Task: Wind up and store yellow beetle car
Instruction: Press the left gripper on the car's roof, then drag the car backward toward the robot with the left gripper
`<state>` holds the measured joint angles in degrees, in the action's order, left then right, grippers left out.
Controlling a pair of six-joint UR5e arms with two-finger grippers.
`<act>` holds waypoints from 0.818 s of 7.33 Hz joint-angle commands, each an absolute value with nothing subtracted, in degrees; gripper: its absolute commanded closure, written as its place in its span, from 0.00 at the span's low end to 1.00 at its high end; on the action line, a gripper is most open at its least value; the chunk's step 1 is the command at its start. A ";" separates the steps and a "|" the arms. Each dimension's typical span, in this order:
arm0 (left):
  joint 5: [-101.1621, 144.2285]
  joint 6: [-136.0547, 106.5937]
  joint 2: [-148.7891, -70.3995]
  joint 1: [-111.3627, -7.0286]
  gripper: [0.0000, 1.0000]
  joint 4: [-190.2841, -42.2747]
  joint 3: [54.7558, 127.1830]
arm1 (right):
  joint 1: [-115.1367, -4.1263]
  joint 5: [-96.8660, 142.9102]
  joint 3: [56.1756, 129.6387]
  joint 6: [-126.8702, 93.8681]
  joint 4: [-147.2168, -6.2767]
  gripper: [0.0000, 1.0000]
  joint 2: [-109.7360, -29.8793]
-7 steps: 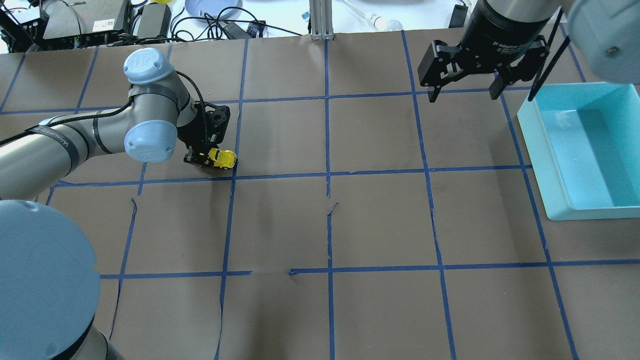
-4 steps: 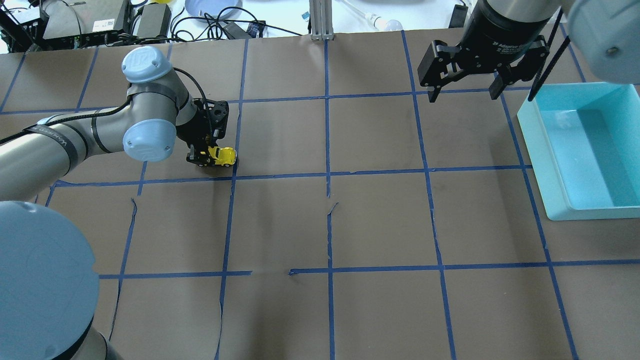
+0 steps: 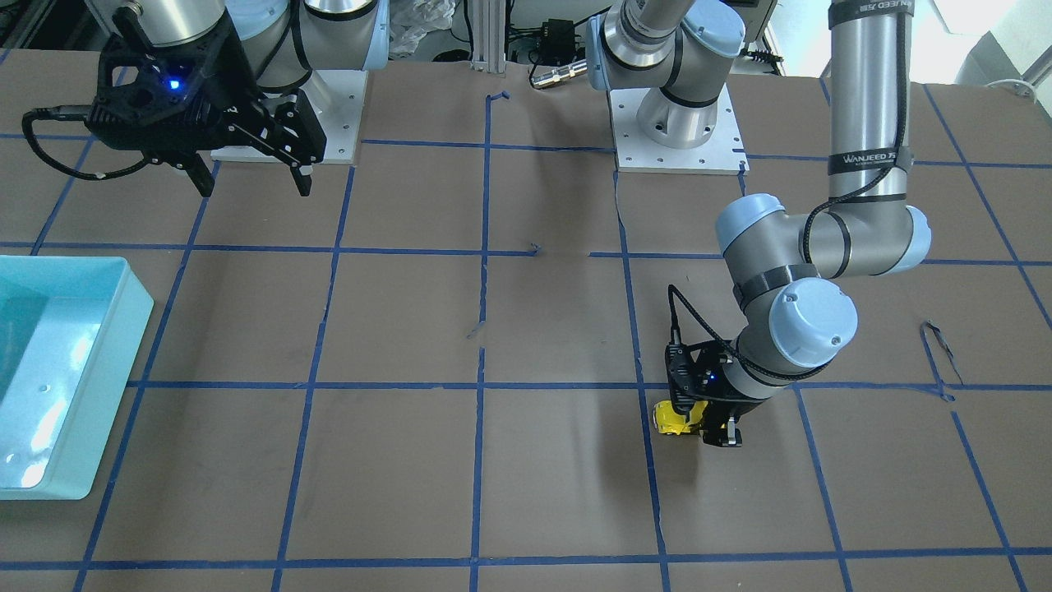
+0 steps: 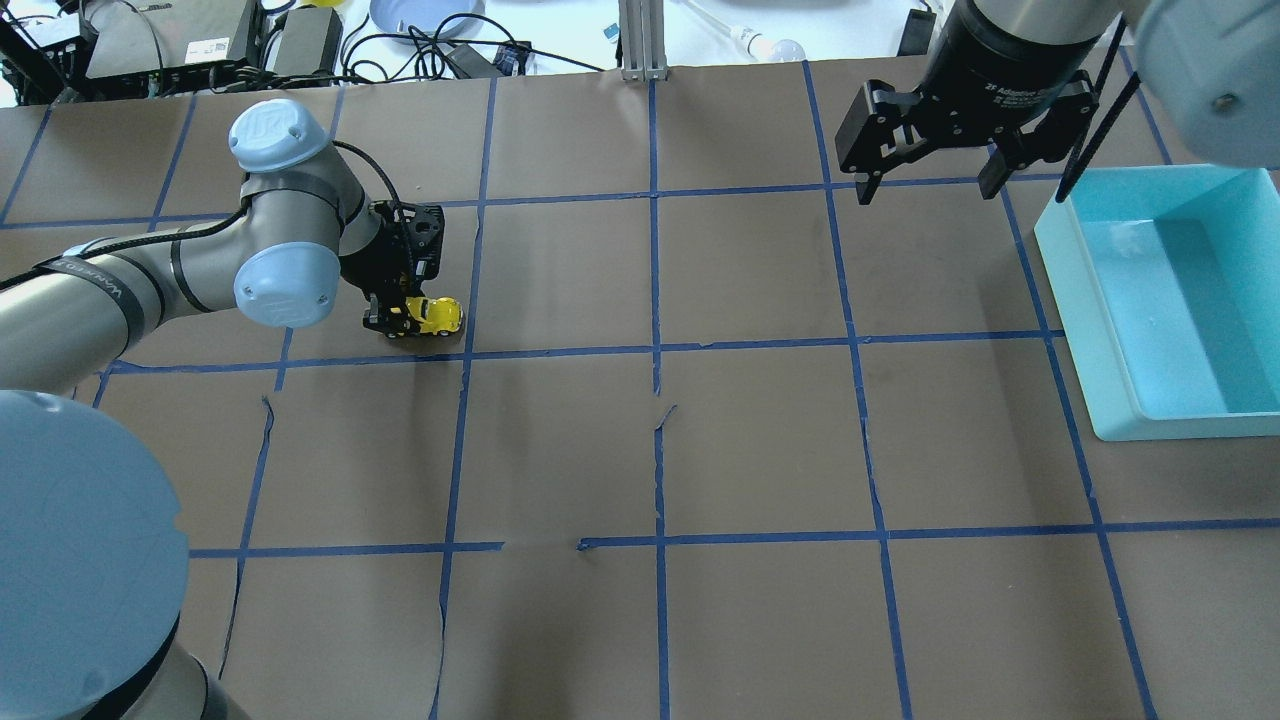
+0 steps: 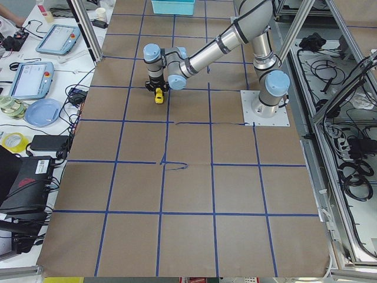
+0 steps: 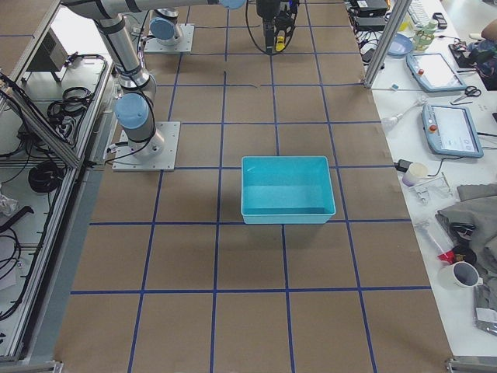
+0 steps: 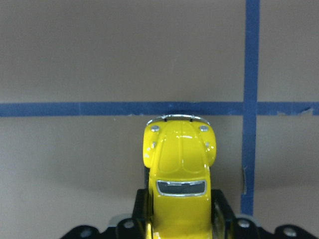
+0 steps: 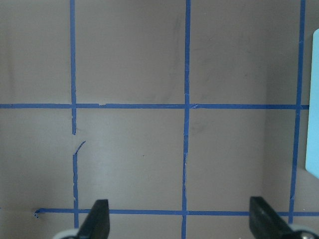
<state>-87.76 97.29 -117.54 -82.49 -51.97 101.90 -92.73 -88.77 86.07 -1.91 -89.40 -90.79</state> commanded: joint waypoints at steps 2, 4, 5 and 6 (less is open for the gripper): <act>-87.80 100.62 -118.04 -79.03 0.95 -51.77 101.95 | -92.72 -88.77 86.22 -1.85 -89.47 0.00 -90.79; -87.89 105.88 -118.21 -76.39 0.95 -51.77 101.95 | -92.72 -88.77 86.22 -1.93 -89.30 0.00 -90.79; -87.89 107.82 -118.21 -74.72 0.95 -51.77 101.95 | -92.72 -88.77 86.22 -1.93 -89.38 0.00 -90.79; -87.80 109.23 -118.21 -73.05 0.95 -51.77 101.95 | -92.72 -88.68 86.22 -1.93 -89.47 0.00 -90.79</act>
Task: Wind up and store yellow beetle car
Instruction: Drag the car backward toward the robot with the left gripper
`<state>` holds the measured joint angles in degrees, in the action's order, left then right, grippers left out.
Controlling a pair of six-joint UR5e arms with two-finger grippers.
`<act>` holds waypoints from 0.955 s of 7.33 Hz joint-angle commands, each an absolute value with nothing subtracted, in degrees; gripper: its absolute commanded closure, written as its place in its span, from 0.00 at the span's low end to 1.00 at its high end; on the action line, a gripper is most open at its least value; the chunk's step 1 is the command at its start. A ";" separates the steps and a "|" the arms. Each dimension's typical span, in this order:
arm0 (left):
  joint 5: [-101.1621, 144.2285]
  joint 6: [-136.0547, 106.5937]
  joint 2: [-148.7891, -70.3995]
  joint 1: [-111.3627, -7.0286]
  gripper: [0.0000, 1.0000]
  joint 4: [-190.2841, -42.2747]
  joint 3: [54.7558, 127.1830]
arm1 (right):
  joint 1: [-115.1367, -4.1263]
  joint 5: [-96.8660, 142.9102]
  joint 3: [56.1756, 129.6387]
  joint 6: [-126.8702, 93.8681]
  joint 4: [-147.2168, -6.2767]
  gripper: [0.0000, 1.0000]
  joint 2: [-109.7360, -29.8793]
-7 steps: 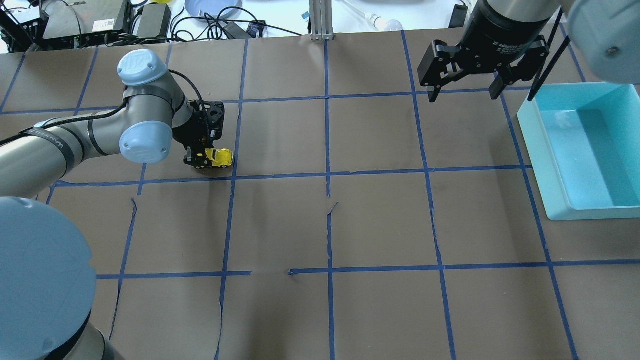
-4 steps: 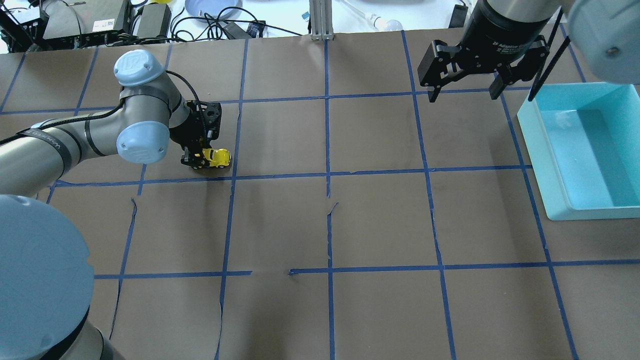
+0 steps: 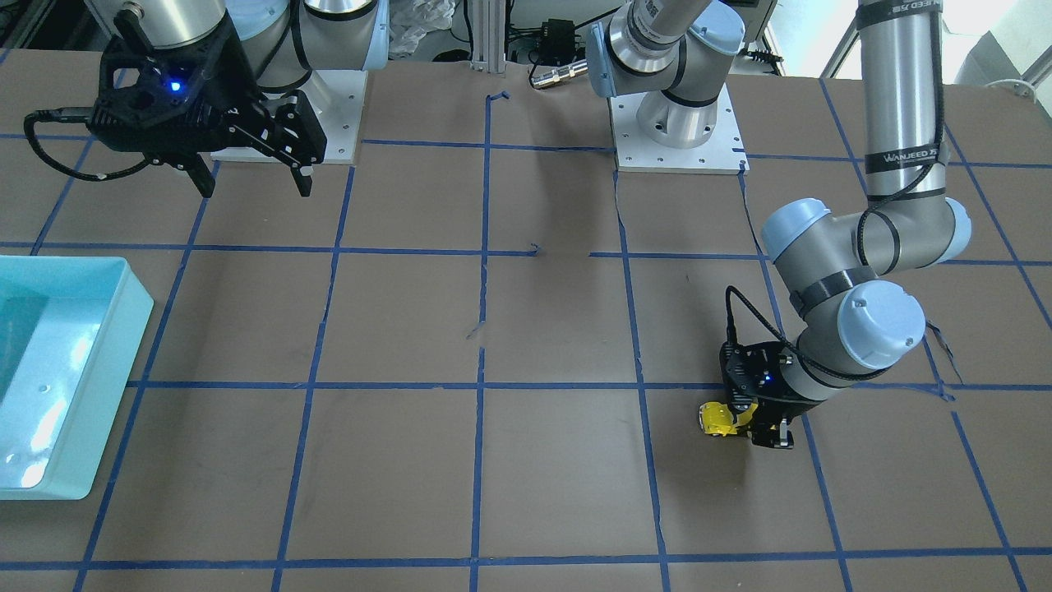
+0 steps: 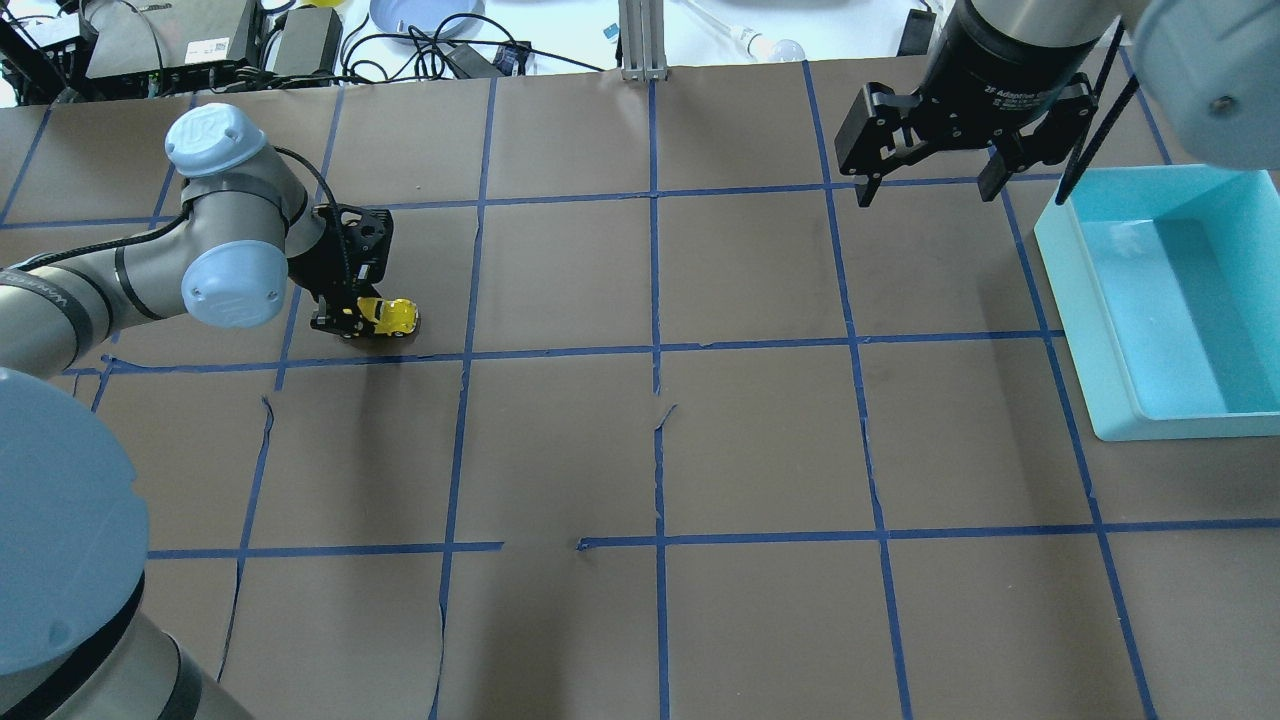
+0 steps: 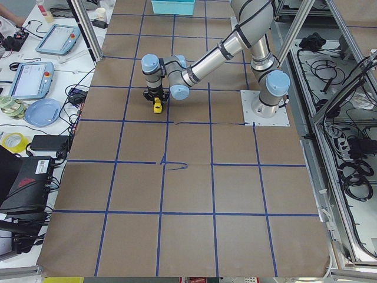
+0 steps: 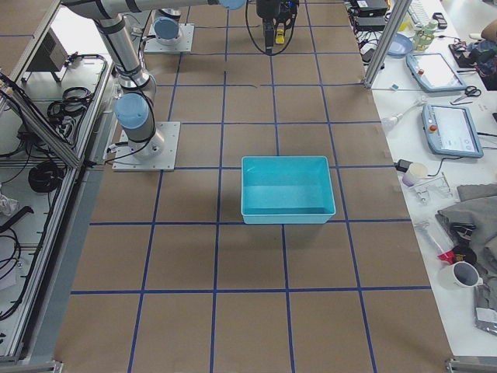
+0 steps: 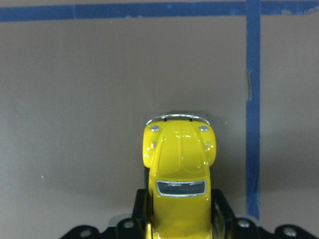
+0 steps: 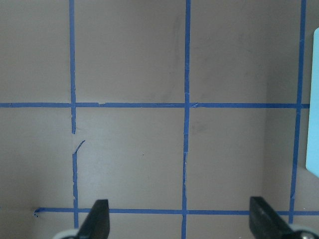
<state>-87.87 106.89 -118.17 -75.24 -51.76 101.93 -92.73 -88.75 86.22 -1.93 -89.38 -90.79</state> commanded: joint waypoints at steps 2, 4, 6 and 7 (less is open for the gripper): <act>-87.72 110.74 -118.39 -70.33 0.95 -51.85 102.04 | -92.72 -88.60 86.22 -1.93 -89.56 0.00 -90.79; -87.89 111.79 -118.48 -68.91 0.88 -51.86 102.04 | -92.72 -88.59 86.31 -1.93 -89.56 0.00 -90.79; -87.98 111.28 -118.48 -68.55 0.05 -51.94 102.04 | -92.72 -88.59 86.40 -1.93 -89.56 0.00 -90.79; -88.07 111.10 -117.87 -68.55 0.00 -52.20 101.95 | -92.72 -88.59 86.40 -1.85 -89.56 0.00 -90.79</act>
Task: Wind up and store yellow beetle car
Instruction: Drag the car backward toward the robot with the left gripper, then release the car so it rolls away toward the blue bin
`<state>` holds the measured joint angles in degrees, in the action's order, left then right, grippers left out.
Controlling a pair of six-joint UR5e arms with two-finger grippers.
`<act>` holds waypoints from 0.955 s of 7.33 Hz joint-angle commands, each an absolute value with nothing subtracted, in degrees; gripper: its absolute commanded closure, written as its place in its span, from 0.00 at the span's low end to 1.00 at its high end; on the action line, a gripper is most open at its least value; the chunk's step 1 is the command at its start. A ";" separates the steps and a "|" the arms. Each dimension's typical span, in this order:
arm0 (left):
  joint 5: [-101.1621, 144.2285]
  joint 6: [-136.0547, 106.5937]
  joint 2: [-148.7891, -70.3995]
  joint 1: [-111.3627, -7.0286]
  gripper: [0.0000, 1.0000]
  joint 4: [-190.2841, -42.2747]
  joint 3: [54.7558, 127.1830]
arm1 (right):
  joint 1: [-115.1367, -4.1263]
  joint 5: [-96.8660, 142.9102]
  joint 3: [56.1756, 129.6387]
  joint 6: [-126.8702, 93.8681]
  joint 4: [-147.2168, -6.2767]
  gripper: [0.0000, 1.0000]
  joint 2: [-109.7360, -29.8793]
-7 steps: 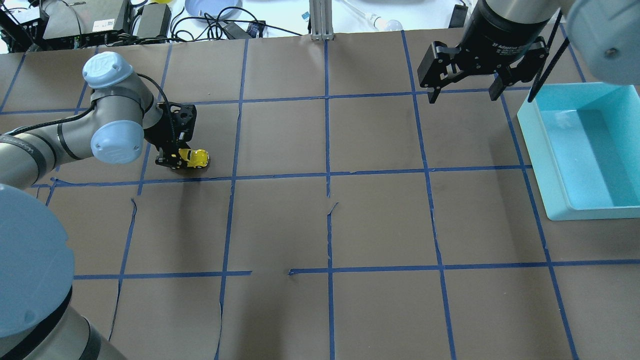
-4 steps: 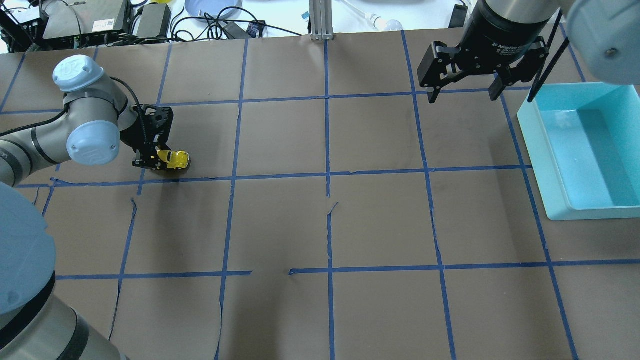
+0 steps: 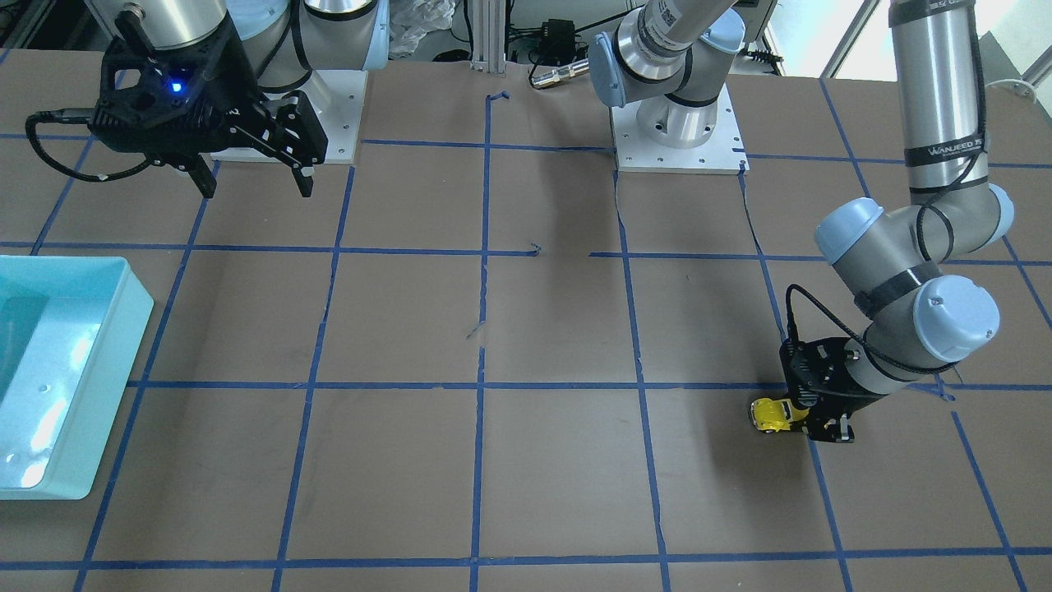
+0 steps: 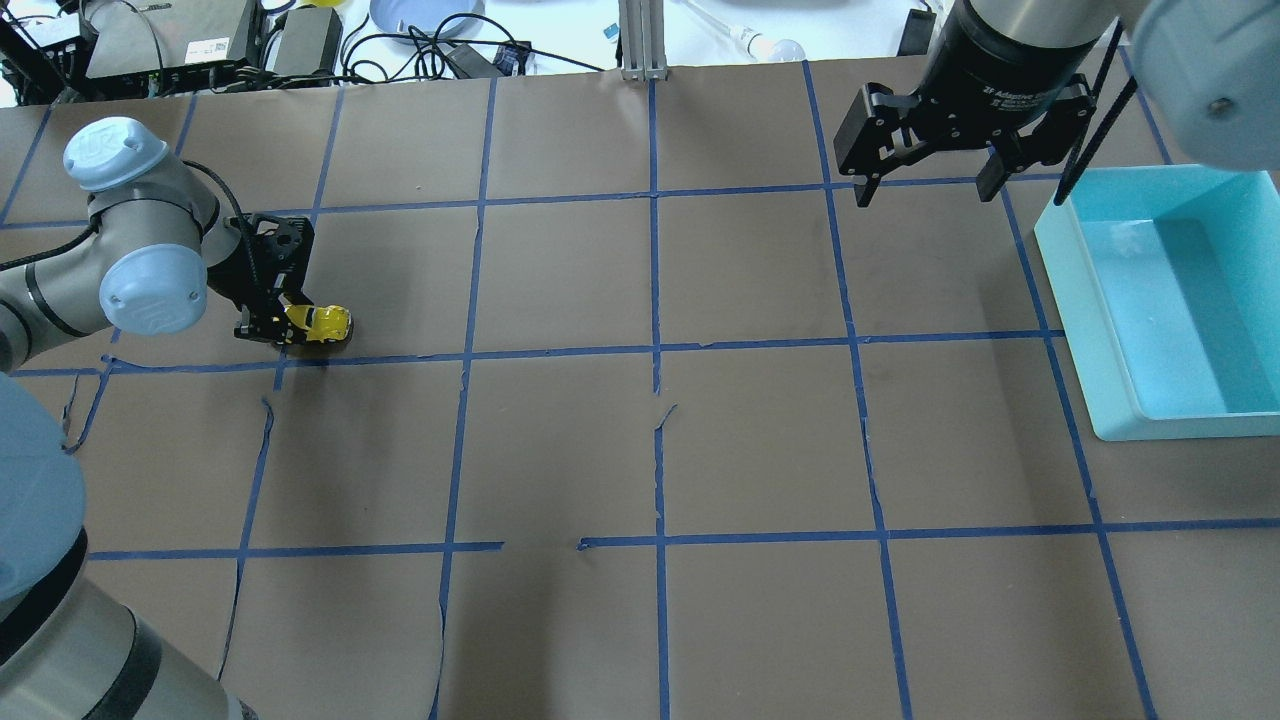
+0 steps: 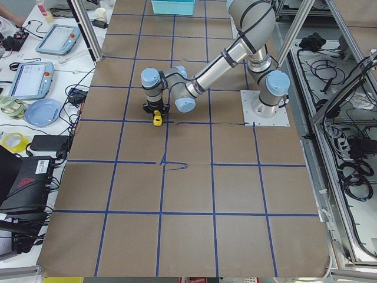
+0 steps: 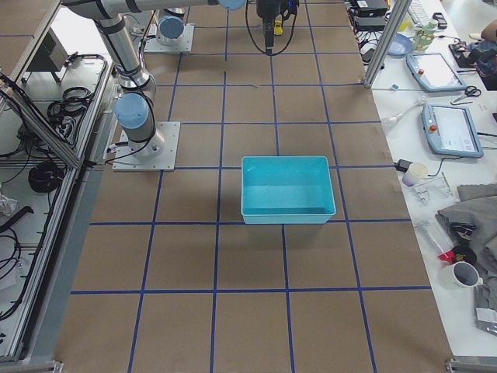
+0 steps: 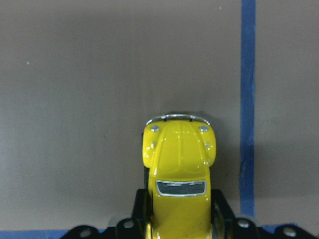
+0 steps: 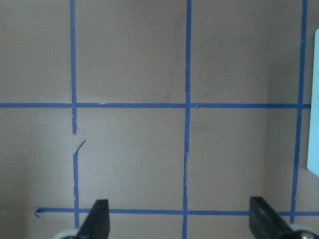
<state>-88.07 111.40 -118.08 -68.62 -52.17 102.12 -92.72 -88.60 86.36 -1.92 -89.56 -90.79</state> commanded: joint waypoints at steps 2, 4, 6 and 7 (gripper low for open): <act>-87.80 110.57 -116.99 -68.55 0.00 -52.73 101.95 | -92.72 -88.59 86.40 -1.93 -89.56 0.00 -90.79; -87.89 110.30 -116.11 -69.16 0.00 -53.60 101.69 | -92.72 -88.59 86.40 -1.93 -89.47 0.00 -90.79; -87.89 103.84 -113.48 -71.27 0.01 -56.68 101.25 | -92.72 -88.68 86.40 -1.85 -89.47 0.00 -90.79; -87.98 100.23 -111.64 -73.63 0.01 -58.43 101.16 | -92.72 -88.68 86.40 -2.02 -89.12 0.00 -90.79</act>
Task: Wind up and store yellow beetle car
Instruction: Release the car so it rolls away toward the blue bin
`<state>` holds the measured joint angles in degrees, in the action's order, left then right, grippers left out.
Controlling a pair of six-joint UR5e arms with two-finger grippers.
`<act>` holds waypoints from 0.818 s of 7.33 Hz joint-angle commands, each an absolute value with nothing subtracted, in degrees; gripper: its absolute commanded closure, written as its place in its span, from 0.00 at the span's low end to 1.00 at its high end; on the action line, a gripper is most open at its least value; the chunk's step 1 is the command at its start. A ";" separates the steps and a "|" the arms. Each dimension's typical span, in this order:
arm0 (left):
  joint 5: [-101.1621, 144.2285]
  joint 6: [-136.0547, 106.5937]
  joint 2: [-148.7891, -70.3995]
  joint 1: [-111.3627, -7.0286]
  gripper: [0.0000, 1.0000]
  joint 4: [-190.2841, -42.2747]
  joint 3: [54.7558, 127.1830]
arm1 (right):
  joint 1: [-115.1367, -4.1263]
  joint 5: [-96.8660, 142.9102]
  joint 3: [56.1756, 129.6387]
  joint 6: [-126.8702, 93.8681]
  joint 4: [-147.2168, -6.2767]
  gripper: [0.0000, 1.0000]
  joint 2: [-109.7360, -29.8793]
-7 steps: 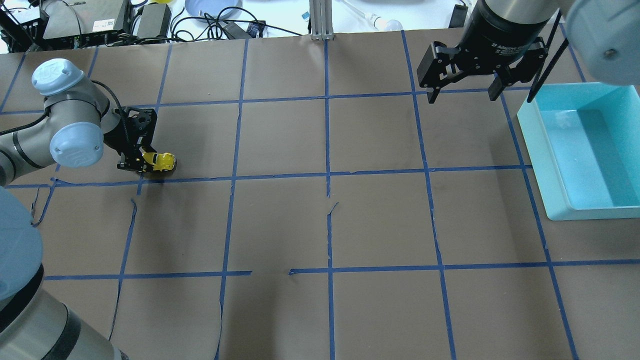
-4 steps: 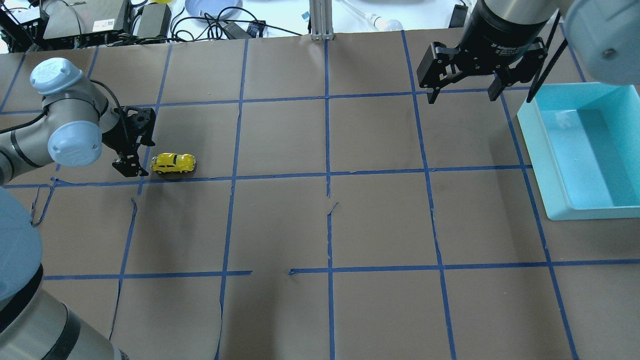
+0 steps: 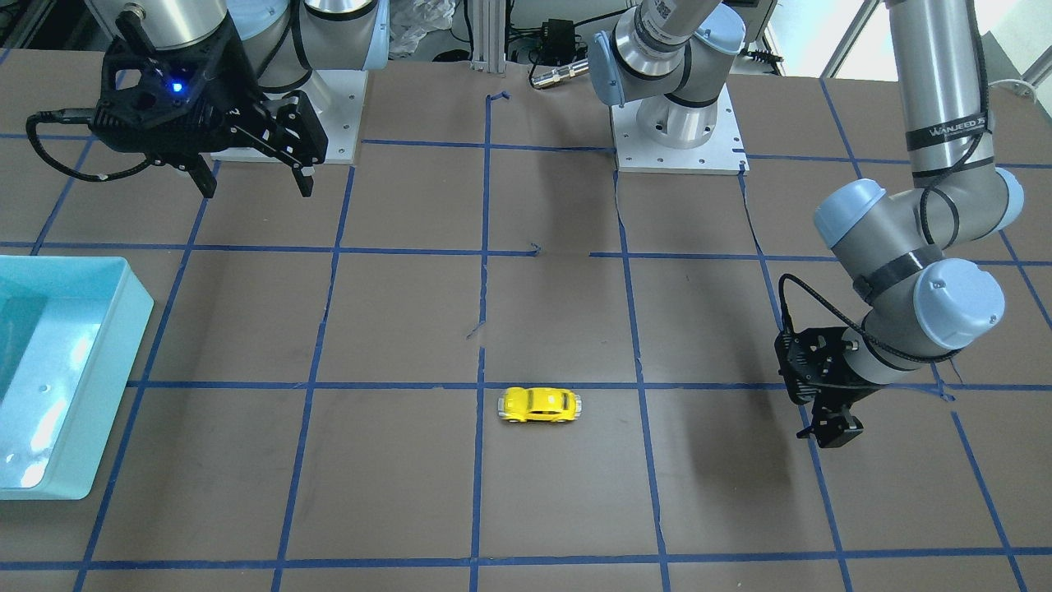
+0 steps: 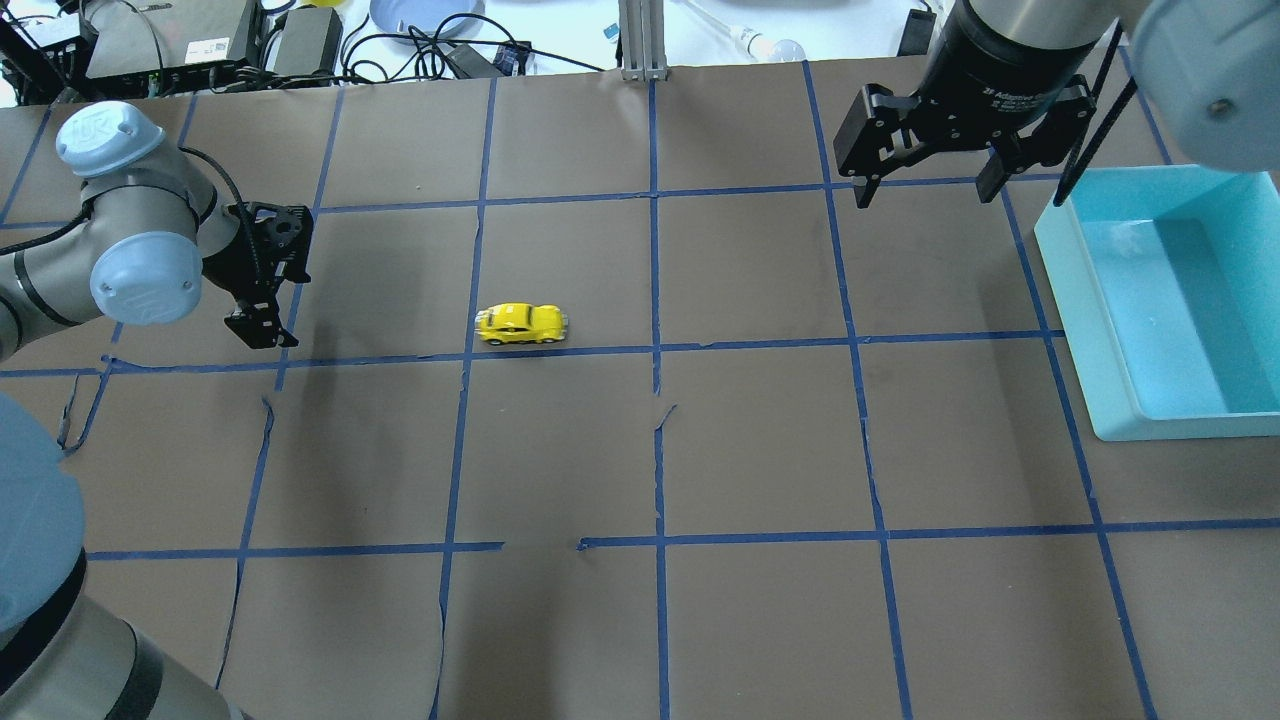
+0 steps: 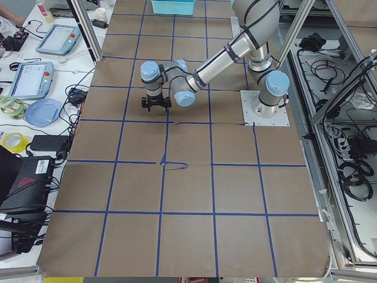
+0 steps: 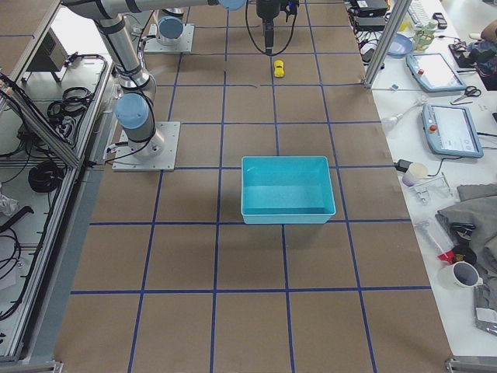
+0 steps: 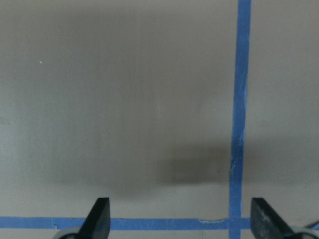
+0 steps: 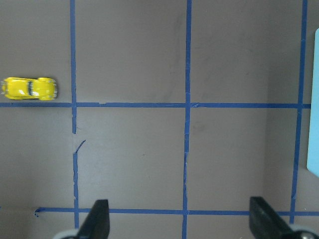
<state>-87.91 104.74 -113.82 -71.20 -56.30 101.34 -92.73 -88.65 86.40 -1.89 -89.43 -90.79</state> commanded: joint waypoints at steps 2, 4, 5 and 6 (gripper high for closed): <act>-88.07 88.56 -107.69 -79.68 0.01 -61.42 100.64 | -92.72 -88.68 86.40 -2.02 -89.21 0.00 -90.79; -88.41 71.03 -103.47 -85.58 0.01 -67.39 96.96 | -92.72 -88.68 86.40 -1.93 -89.30 0.00 -90.79; -88.50 62.05 -101.97 -87.87 0.01 -67.85 95.99 | -92.72 -88.86 86.40 -1.93 -88.69 0.00 -90.79; -88.59 57.53 -100.56 -89.02 0.01 -68.11 95.98 | -92.72 -88.68 86.40 -1.93 -88.59 0.00 -90.79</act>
<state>-88.46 65.23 -102.42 -86.95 -67.34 96.60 -92.72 -88.75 86.40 -1.95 -88.87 -90.79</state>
